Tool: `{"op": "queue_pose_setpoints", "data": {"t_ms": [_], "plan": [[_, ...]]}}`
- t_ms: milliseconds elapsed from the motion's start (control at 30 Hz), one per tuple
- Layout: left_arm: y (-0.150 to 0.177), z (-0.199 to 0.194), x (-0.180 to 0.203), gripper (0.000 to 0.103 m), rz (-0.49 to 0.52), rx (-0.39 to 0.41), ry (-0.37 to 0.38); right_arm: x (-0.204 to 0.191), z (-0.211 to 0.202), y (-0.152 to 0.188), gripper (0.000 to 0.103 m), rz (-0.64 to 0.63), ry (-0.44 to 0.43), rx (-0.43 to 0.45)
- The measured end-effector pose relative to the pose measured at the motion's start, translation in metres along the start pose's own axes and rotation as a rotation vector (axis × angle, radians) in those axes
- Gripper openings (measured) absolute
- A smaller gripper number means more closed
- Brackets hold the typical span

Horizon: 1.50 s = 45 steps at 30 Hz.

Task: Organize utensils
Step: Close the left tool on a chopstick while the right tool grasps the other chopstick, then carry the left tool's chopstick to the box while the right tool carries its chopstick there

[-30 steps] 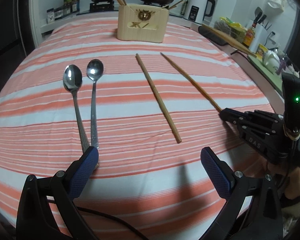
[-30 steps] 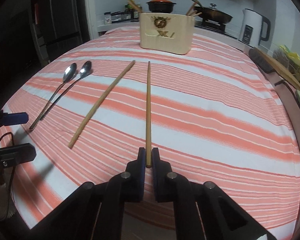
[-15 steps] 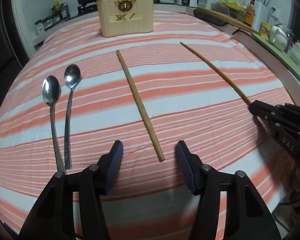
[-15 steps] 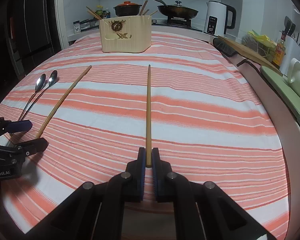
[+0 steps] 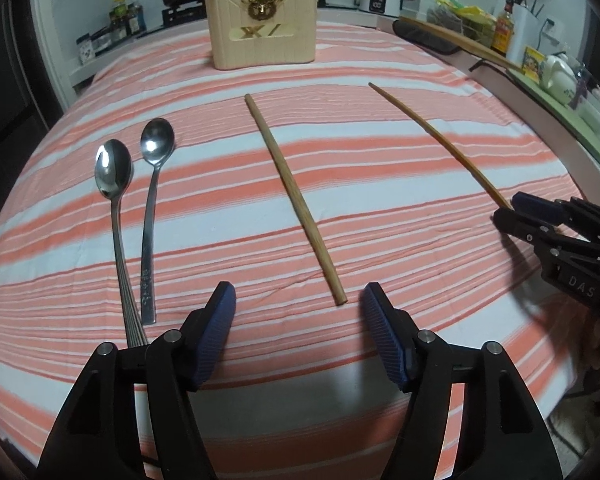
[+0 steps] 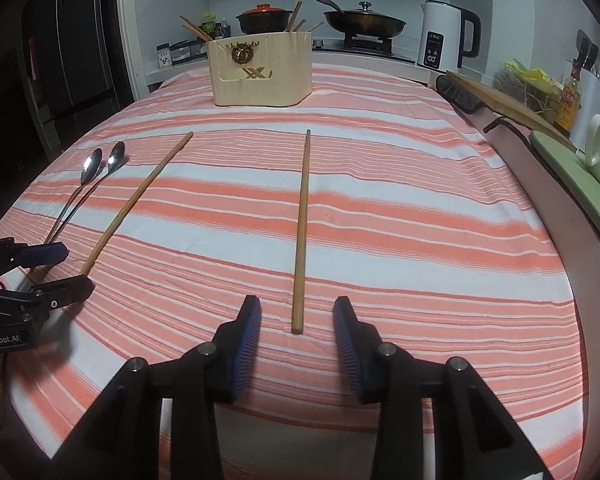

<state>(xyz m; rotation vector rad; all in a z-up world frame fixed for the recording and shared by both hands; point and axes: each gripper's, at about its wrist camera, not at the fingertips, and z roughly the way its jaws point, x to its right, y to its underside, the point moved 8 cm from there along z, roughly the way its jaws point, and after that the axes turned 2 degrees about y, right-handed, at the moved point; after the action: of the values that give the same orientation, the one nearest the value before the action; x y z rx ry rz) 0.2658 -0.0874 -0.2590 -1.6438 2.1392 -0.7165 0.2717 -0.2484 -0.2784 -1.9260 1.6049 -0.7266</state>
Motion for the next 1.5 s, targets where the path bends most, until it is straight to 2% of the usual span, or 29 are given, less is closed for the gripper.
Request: {"op": "queue_pose_setpoints", "data": {"t_ms": [33, 67, 100, 133, 167, 200, 233, 267, 367, 633, 1000, 1233, 1500], "plan": [[-0.001, 0.0, 0.002, 0.061, 0.001, 0.004, 0.003, -0.001, 0.0, 0.0, 0.04, -0.007, 0.003, 0.0], [-0.002, 0.0, 0.005, 0.052, 0.006, 0.008, 0.007, -0.002, 0.001, -0.001, 0.041, -0.013, 0.005, 0.0], [-0.002, -0.001, 0.008, 0.038, 0.016, 0.013, 0.011, -0.003, 0.002, -0.001, 0.04, -0.018, 0.01, 0.0], [-0.003, -0.001, 0.012, 0.028, 0.03, 0.019, 0.015, -0.003, 0.002, -0.002, 0.038, -0.021, 0.011, 0.001], [-0.003, -0.002, 0.016, 0.006, 0.041, 0.024, 0.017, -0.004, 0.002, -0.003, 0.031, -0.022, 0.014, 0.004], [-0.003, -0.003, 0.017, 0.005, 0.048, 0.025, 0.008, -0.003, 0.003, -0.004, 0.012, -0.02, 0.018, 0.007], [-0.004, -0.004, 0.016, 0.004, 0.038, 0.025, 0.013, -0.002, 0.004, -0.005, 0.007, -0.013, 0.019, 0.004], [-0.006, -0.005, 0.013, 0.002, 0.02, 0.026, 0.027, -0.001, 0.003, -0.006, 0.006, 0.0, 0.014, 0.003], [-0.018, -0.021, 0.003, 0.002, 0.008, 0.067, 0.022, 0.002, -0.004, -0.012, 0.006, 0.003, 0.015, 0.017], [-0.06, -0.077, -0.025, 0.002, -0.044, 0.191, 0.042, 0.008, -0.057, -0.056, 0.006, 0.002, 0.01, 0.141], [-0.106, -0.147, -0.032, 0.002, -0.037, 0.352, 0.094, -0.002, -0.127, -0.112, 0.006, 0.0, -0.043, 0.31], [-0.121, -0.171, -0.031, 0.002, -0.041, 0.407, 0.129, -0.004, -0.152, -0.133, 0.006, 0.016, -0.087, 0.362], [-0.127, -0.184, -0.029, 0.002, -0.048, 0.435, 0.162, -0.013, -0.168, -0.145, 0.006, 0.009, -0.123, 0.391]]}}
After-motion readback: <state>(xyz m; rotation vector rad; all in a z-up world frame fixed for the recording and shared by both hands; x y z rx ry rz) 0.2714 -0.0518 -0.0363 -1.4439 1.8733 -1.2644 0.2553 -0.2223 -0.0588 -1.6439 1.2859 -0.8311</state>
